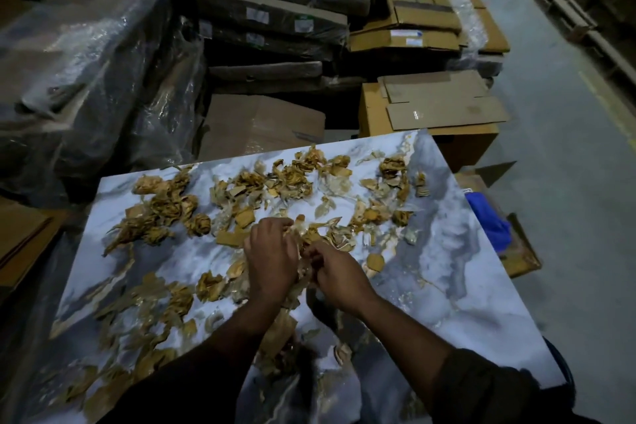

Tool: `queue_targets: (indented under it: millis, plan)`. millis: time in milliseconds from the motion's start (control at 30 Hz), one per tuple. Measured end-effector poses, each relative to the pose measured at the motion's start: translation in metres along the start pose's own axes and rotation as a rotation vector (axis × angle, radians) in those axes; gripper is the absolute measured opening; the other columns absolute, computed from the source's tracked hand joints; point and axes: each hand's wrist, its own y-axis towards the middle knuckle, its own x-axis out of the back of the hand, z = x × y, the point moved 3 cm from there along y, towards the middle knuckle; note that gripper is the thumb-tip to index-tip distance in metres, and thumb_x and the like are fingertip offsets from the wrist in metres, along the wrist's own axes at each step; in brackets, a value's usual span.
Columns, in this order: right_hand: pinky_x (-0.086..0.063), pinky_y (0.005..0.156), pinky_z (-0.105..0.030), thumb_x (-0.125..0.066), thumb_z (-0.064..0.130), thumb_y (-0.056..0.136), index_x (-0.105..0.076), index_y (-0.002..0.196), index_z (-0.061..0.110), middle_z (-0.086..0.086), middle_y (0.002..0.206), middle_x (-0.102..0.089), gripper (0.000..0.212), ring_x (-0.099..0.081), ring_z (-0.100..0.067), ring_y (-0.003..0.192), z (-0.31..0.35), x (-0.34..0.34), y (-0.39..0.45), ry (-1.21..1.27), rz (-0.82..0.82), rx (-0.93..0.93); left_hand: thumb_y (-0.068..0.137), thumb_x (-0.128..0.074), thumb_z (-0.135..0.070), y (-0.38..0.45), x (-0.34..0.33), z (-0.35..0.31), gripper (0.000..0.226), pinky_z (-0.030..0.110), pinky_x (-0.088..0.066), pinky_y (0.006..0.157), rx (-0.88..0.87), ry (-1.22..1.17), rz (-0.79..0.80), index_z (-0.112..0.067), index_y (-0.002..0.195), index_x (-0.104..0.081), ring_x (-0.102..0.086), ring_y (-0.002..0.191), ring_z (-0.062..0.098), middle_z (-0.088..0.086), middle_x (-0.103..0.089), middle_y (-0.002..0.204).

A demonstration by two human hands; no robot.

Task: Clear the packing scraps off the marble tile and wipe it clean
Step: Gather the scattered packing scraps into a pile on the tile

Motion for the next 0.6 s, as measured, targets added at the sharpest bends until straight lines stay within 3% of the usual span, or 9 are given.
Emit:
queue_targets:
  millis: [167,333,500,600]
  plan:
    - [-0.049,0.073,-0.033,-0.052,0.014,0.094,-0.065,0.106,0.025,0.003,0.101,-0.068,0.021,-0.062,-0.018,0.09,-0.022,0.039,0.009,-0.037,-0.197,0.04,0.095,-0.058,-0.015,0.012,-0.012,-0.055,0.016,0.044,-0.045,0.093,-0.093,-0.084,-0.039,-0.022,0.109,-0.061,-0.054,0.106,0.024,0.0,-0.058,0.108]
    - [-0.052,0.084,-0.036,-0.059,0.014,0.094,-0.065,0.107,0.018,-0.001,0.107,-0.059,0.015,-0.059,-0.019,0.1,-0.076,0.1,0.026,0.014,-0.486,-0.059,0.097,-0.056,-0.02,0.01,-0.05,-0.101,0.02,0.038,-0.048,0.092,-0.145,-0.229,0.069,-0.021,0.118,-0.057,-0.053,0.11,0.022,-0.001,-0.055,0.113]
    - [-0.052,0.092,-0.044,-0.065,0.012,0.089,-0.061,0.11,0.018,-0.001,0.116,-0.05,0.022,-0.052,-0.022,0.114,-0.131,0.148,0.049,0.017,-0.589,-0.13,0.097,-0.059,-0.02,0.028,-0.087,-0.116,0.031,0.026,-0.04,0.096,-0.072,-0.273,0.175,-0.017,0.128,-0.056,-0.05,0.121,0.019,0.001,-0.054,0.125]
    - [-0.046,0.092,-0.035,-0.07,0.016,0.087,-0.062,0.11,0.016,-0.004,0.115,-0.053,0.024,-0.05,-0.024,0.115,-0.154,0.169,0.071,-0.015,-0.638,-0.094,0.096,-0.061,-0.017,0.056,-0.098,-0.12,0.034,0.029,-0.042,0.096,-0.027,-0.286,0.15,-0.015,0.129,-0.055,-0.051,0.122,0.019,0.002,-0.054,0.128]
